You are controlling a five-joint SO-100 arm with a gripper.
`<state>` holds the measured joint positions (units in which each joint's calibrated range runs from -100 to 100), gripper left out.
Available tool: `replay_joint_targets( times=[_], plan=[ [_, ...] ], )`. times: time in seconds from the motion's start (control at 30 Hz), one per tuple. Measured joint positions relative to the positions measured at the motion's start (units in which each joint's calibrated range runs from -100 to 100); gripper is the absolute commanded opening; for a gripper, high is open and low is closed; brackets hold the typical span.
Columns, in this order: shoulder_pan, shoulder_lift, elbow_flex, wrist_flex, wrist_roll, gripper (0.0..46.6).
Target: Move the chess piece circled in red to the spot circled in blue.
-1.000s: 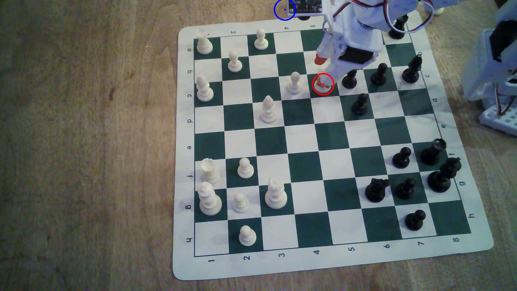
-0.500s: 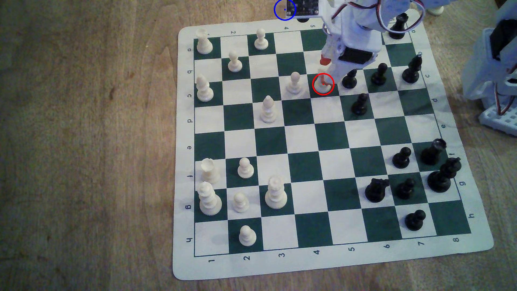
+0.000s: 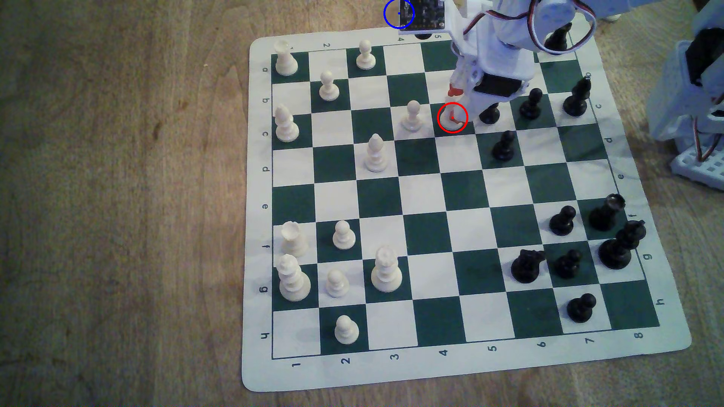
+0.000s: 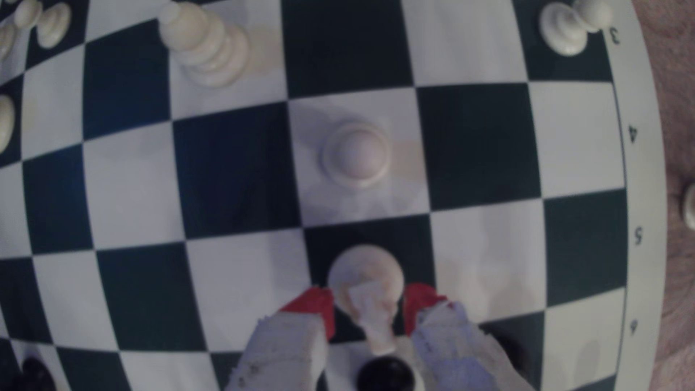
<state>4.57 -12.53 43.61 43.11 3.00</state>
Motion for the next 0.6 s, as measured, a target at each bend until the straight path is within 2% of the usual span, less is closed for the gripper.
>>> replay_joint_targets(
  times=[0.1,0.43,0.5,0.57,0.6],
  plan=[
    [0.0,0.0,0.0,0.0,-0.1,0.3],
    [0.0,0.67,-0.09,0.0,-0.24,0.3],
    [-0.15,0.75,-0.9,0.72,-1.07,0.3],
    [-0.37,0.84,-5.69,6.29,-3.61,0.3],
    [-0.37,0.84,-6.96,7.41,-4.0,0.3]
  ],
)
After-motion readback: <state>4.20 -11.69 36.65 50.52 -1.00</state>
